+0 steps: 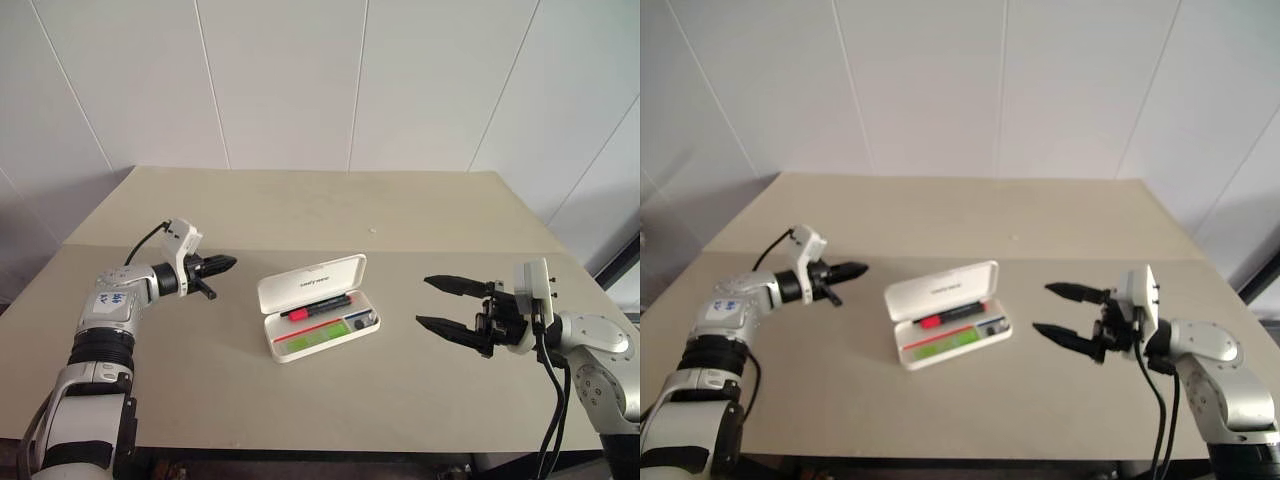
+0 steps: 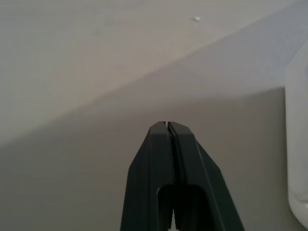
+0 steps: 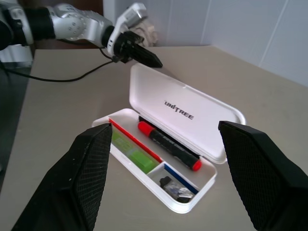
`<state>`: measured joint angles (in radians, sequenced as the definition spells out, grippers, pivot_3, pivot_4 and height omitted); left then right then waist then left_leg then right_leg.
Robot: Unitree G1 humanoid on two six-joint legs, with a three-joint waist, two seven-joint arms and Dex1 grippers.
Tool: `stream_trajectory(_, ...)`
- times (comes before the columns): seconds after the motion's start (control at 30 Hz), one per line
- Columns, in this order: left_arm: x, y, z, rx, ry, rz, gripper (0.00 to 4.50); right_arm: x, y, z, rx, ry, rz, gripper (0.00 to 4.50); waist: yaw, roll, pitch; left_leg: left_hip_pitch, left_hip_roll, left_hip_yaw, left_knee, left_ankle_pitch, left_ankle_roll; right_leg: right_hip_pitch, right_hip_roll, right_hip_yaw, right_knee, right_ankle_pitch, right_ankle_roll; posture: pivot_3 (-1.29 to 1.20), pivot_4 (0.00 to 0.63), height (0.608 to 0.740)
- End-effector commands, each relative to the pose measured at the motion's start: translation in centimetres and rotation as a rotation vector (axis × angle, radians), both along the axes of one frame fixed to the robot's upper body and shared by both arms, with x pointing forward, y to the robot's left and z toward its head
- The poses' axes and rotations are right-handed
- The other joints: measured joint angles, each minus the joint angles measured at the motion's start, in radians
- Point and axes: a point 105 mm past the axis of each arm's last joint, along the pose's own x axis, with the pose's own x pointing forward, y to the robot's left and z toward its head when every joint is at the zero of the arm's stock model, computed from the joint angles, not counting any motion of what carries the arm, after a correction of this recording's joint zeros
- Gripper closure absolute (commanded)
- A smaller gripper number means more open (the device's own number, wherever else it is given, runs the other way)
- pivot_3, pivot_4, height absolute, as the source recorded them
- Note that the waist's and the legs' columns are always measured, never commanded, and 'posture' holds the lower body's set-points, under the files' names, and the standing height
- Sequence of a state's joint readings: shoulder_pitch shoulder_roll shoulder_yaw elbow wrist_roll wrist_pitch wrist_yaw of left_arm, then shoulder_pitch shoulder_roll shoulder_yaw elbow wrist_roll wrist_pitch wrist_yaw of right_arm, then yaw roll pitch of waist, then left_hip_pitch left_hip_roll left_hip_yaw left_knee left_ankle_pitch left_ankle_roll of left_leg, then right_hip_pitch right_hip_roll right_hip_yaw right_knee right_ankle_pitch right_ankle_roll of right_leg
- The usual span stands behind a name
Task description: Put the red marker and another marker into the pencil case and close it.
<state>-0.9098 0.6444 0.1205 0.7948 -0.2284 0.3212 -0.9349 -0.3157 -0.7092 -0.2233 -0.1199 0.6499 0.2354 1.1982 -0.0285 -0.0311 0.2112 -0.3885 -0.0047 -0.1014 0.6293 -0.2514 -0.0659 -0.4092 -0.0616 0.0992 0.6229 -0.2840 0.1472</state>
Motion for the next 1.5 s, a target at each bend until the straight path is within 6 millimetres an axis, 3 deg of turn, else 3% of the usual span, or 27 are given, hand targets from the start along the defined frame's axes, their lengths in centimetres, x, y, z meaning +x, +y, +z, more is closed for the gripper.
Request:
stream_trajectory(0.03,0.3,-0.5,0.7,-0.075,0.032,-0.035,4.48,-0.2,-0.2,1.4,0.002,-0.061,0.018,0.00,0.001,0.000,0.000,0.000,0.000,0.000,0.000,0.000,0.000,0.000,0.000,0.000,0.000,0.000,0.000,0.00,0.150,0.740)
stream_trajectory(0.37,-0.1,-5.1,0.3,-0.120,0.160,-0.297,4.48,0.3,-1.2,1.6,0.002,-0.053,0.096,0.00,-0.002,0.000,0.000,0.000,0.000,0.000,0.000,0.000,0.000,0.000,0.000,0.000,0.000,0.000,0.000,0.00,0.150,0.740)
stream_trajectory(0.63,-0.9,-6.7,0.0,-0.084,0.250,-0.424,4.48,1.8,-3.5,1.9,-0.073,-0.064,0.133,0.00,-0.008,0.000,0.000,0.000,0.000,0.001,0.000,0.000,0.000,-0.001,0.000,0.000,0.001,0.000,0.000,0.00,0.150,0.740)
stream_trajectory(1.03,-3.3,-8.4,0.7,0.000,0.268,-0.702,4.48,2.0,-3.1,2.0,-0.095,-0.071,0.151,0.00,-0.005,0.000,0.000,-0.001,0.000,0.000,0.000,0.000,0.000,-0.001,0.000,0.000,0.000,0.000,0.000,0.00,0.150,0.740)
stream_trajectory(1.23,-4.1,-9.1,-1.2,0.162,0.282,-0.790,4.48,1.8,-3.0,1.5,-0.128,-0.056,0.175,0.00,-0.005,0.000,0.000,-0.001,0.000,0.000,0.000,0.000,0.000,-0.001,0.000,0.000,0.001,0.000,0.000,0.00,0.150,0.740)
stream_trajectory(1.5,-3.7,-10.6,-2.9,0.318,0.264,-0.801,4.48,2.2,-3.0,1.3,-0.156,-0.056,0.179,0.00,-0.003,0.000,0.000,-0.001,0.000,0.000,0.000,0.000,0.000,-0.001,0.000,0.000,0.001,0.000,0.000,0.00,0.150,0.740)
